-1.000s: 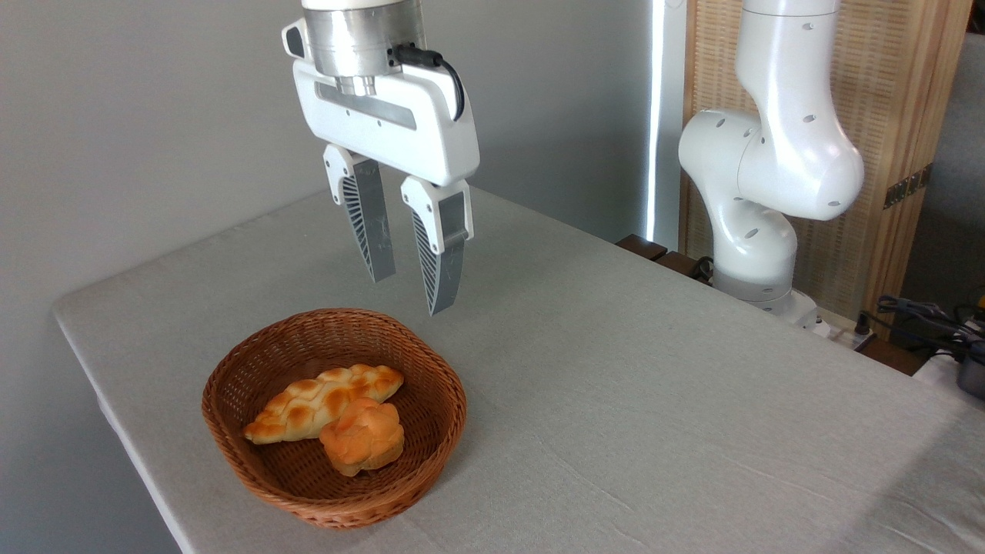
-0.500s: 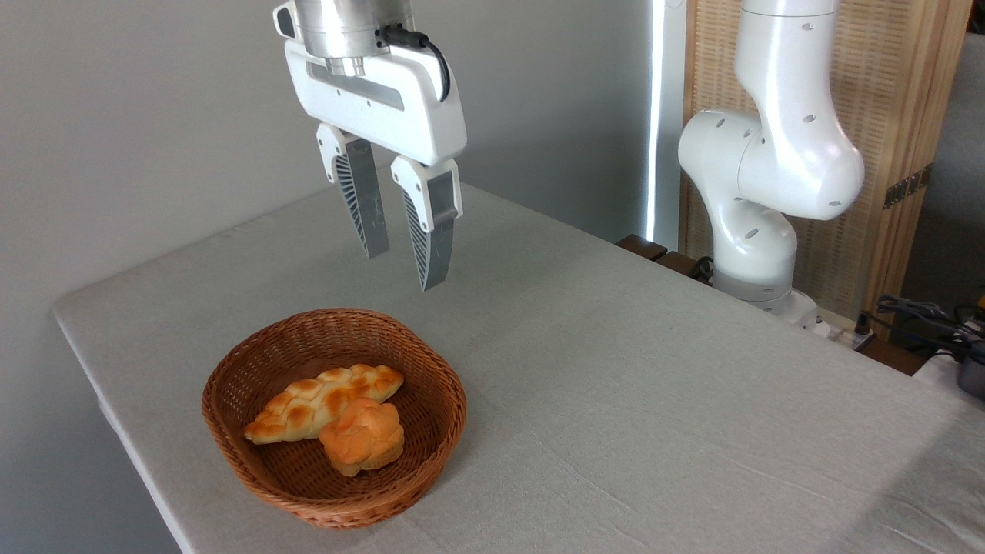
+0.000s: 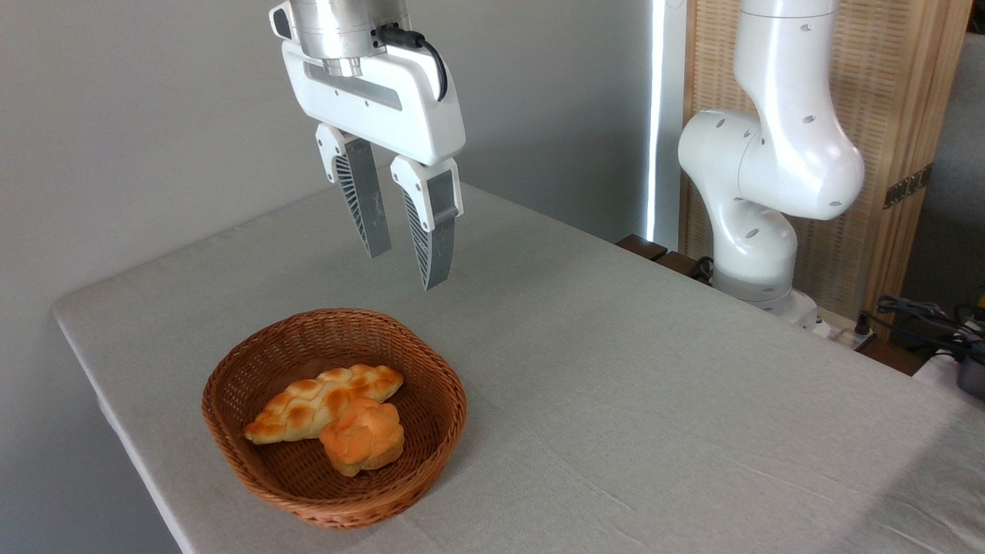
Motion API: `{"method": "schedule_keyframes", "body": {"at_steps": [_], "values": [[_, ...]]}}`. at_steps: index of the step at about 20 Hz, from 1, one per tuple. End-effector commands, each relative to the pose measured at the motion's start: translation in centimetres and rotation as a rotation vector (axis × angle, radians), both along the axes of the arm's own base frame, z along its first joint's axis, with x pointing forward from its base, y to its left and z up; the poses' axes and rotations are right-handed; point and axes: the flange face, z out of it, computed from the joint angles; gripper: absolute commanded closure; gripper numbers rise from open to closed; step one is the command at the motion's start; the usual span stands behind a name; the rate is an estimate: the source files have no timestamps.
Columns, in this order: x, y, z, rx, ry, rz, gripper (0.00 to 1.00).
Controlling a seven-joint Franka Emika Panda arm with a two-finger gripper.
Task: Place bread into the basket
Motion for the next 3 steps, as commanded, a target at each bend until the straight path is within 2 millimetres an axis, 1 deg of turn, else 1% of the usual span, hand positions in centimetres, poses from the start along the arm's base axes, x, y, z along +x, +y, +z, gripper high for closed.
{"method": "schedule_keyframes", "body": {"at_steps": [1,3], "values": [[0.47,0.44,-0.05,-0.001,0.022,0.008,0.00],[0.59,0.42,-0.19,-0.003,0.022,0.008,0.00]]}}
